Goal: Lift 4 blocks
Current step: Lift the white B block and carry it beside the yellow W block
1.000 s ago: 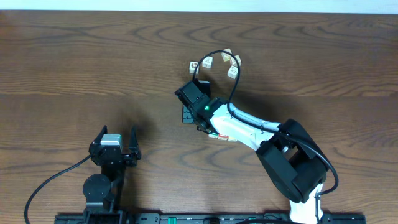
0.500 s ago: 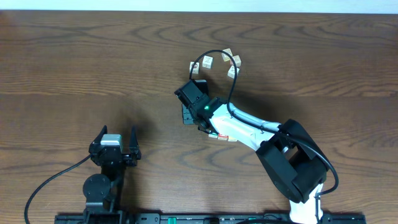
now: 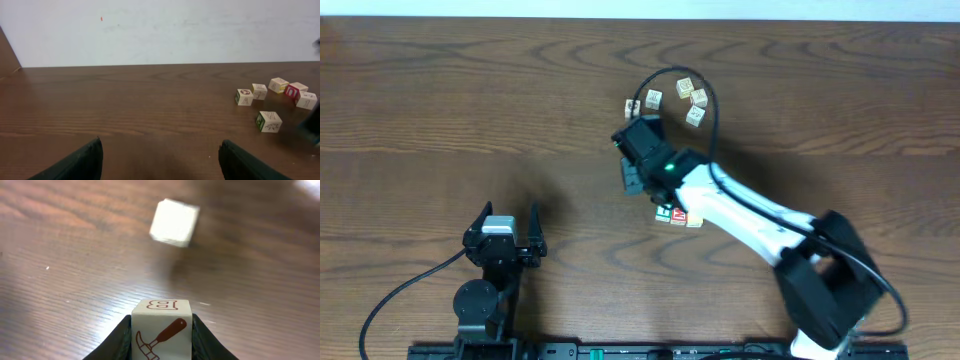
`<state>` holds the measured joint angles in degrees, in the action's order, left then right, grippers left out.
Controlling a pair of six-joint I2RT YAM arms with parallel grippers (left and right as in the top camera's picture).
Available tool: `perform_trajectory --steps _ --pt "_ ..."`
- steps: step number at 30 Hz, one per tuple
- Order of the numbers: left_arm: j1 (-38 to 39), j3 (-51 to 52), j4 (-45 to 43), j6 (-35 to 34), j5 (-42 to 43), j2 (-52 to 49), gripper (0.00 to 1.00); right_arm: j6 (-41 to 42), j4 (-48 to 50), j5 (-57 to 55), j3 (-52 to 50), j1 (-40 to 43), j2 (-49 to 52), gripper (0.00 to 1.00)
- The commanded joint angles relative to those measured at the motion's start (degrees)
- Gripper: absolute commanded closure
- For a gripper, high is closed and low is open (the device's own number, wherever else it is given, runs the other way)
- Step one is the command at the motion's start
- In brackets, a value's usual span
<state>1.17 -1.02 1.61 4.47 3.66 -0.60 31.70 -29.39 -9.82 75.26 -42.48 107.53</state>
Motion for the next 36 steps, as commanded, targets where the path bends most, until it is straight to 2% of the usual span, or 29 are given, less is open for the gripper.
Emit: perform_trajectory --steps 1,11,13,23,32,36 --pt "-0.35 0.79 2.23 -0.28 0.15 0.26 0.26 -1.16 -3.69 -4.81 0.83 2.23 -4.26 0.77" --pt "-0.35 0.79 2.23 -0.28 0.15 0.26 0.26 -0.9 -15.65 -4.98 0.83 7.19 -8.57 0.76" --pt "-0.35 0.79 2.23 -0.28 0.13 0.26 0.26 -0.44 -18.6 -4.94 0.79 8.46 -8.52 0.8" --pt "-0.35 0.79 2.23 -0.31 0.13 0.26 0.26 -0.44 -24.81 -5.42 0.37 8.92 -8.52 0.79" --pt "-0.35 0.79 2.23 -0.31 0.15 0.26 0.25 3.65 -19.08 -6.64 -9.68 8.72 -8.52 0.83" --pt "-0.35 0.79 2.23 -0.31 0.13 0.26 0.26 4.17 -15.26 -5.86 -14.27 8.35 -8.52 0.82"
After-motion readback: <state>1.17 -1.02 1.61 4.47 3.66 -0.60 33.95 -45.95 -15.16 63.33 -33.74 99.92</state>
